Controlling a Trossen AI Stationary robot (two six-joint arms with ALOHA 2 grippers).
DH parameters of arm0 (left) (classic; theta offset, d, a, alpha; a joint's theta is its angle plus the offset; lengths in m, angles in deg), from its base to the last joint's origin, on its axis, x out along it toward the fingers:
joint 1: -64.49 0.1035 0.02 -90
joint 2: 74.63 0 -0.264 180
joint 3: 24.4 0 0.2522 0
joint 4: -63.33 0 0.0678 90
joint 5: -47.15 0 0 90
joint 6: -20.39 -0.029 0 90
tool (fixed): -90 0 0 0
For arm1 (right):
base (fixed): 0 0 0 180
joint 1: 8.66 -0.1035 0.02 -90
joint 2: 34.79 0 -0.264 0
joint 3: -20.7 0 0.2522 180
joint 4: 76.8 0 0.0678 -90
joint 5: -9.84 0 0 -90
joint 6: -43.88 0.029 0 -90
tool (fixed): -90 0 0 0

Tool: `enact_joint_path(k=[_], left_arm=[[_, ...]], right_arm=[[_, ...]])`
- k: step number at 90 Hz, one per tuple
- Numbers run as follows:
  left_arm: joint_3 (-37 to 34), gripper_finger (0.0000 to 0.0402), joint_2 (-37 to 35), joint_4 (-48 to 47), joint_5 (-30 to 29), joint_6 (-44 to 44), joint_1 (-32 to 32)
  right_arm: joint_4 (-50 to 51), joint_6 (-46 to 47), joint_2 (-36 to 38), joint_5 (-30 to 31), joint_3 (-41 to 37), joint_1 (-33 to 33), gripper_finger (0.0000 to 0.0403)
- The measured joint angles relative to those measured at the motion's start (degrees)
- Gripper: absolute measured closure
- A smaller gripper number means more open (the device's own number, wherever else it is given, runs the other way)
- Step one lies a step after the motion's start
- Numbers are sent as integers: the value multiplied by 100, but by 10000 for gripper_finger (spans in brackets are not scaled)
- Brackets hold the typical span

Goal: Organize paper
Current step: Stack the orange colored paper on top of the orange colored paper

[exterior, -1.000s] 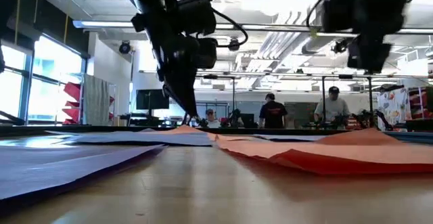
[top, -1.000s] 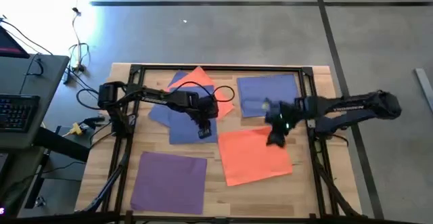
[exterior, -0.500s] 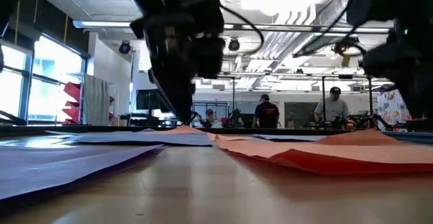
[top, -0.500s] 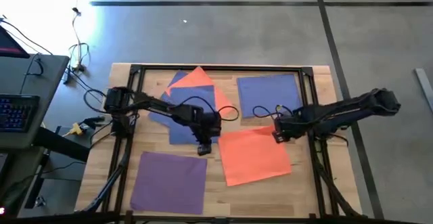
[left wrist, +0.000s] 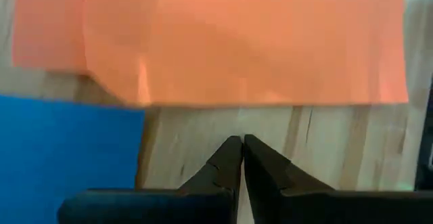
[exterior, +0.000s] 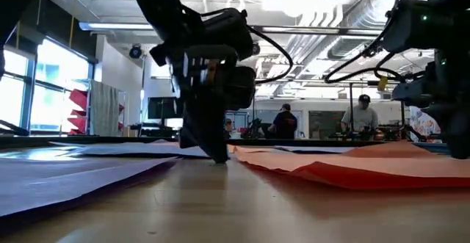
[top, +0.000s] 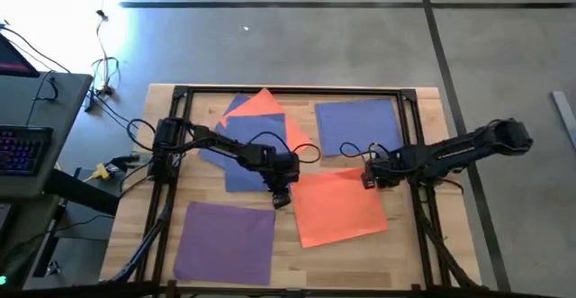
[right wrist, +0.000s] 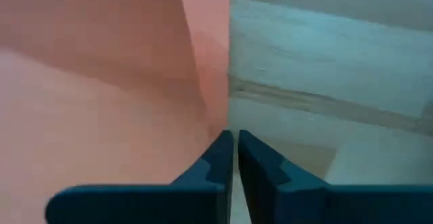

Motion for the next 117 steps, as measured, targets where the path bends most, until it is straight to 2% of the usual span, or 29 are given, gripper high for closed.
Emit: enact_joint_path(k=[18,35,46,62,83,91,117], left_arm=[[0,401,20,294,-276,55,5],[0,401,24,332,-378,160,14],[0,401,16,304,-411,246,16],[0,401,16,255,-417,356,9],[-2,401,0,224,-417,356,9],[-4,401,-6,190,-433,364,9],[-7,401,-11,188,-462,501,-87]], right_arm=[[-427,33,-300,-10,24,-271,401],[-477,50,-247,-199,22,-389,403],[-202,129,-169,-297,27,-387,403],[739,146,-165,-407,341,-389,403],[1060,115,-152,-478,634,-390,403],[1086,185,-150,-832,682,-406,403],[983,871,-511,-1191,604,-1048,403]])
